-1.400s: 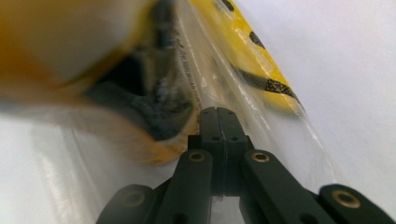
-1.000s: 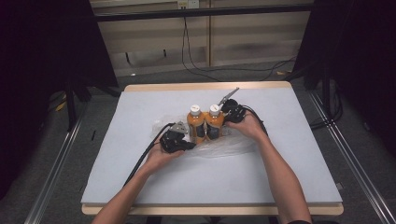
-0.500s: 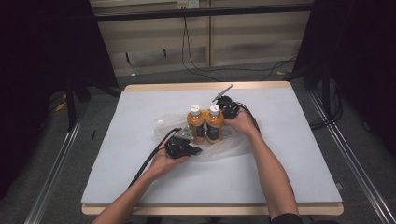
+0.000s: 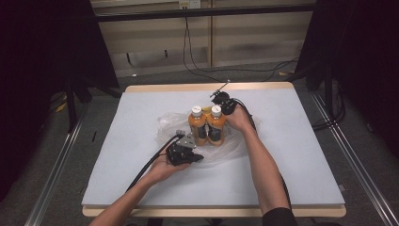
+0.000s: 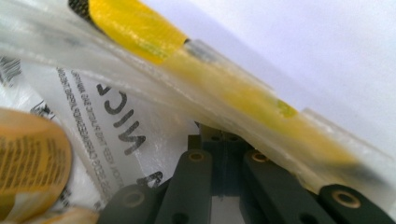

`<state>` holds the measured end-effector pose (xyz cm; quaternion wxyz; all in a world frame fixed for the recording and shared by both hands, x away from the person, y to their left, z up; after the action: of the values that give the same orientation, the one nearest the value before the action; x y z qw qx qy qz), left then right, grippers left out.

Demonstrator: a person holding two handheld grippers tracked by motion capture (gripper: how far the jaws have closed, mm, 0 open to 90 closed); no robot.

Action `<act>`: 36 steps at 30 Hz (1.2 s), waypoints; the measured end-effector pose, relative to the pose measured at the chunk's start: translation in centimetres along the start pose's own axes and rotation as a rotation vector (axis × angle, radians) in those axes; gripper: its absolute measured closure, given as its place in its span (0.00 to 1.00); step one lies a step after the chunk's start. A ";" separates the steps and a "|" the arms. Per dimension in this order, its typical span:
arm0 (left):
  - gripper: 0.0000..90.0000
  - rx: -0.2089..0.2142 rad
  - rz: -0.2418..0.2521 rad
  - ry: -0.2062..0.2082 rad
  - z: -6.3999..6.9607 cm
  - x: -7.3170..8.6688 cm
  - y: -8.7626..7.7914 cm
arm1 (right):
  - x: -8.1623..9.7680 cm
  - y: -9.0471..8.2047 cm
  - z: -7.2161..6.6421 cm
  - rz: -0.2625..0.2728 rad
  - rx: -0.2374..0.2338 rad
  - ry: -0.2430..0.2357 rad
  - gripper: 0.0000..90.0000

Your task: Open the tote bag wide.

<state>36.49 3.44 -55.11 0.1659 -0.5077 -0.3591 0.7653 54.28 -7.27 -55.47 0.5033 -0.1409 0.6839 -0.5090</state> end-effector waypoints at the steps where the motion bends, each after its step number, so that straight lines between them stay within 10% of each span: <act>1: 1.00 0.006 -0.006 0.000 0.2 0.1 -0.1 | 0.0 0.0 0.2 -0.003 0.006 -0.008 1.00; 16: 1.00 0.041 -0.031 0.041 2.1 0.9 -0.3 | -0.7 0.6 1.2 0.002 0.066 0.017 1.00; 25: 1.00 0.052 0.003 -0.005 0.9 0.5 -0.3 | -0.9 0.7 1.5 -0.021 0.105 0.014 1.00; 36: 1.00 0.064 0.024 -0.048 0.1 -0.1 -0.2 | -1.1 -0.5 0.3 0.025 0.023 -0.020 1.00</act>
<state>36.38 3.49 -54.90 0.1641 -0.4877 -0.3324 0.7904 54.88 -6.86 -54.41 0.5181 -0.1316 0.6747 -0.5089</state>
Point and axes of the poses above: each handheld gripper's, and its own axes: y roughly forward along the jaws, x roughly out of its underside, z roughly to its right, the point moved 10 cm from there along y, roughly forward along the jaws, and after that the axes turned 15 degrees about -y, right-handed, at the moved point
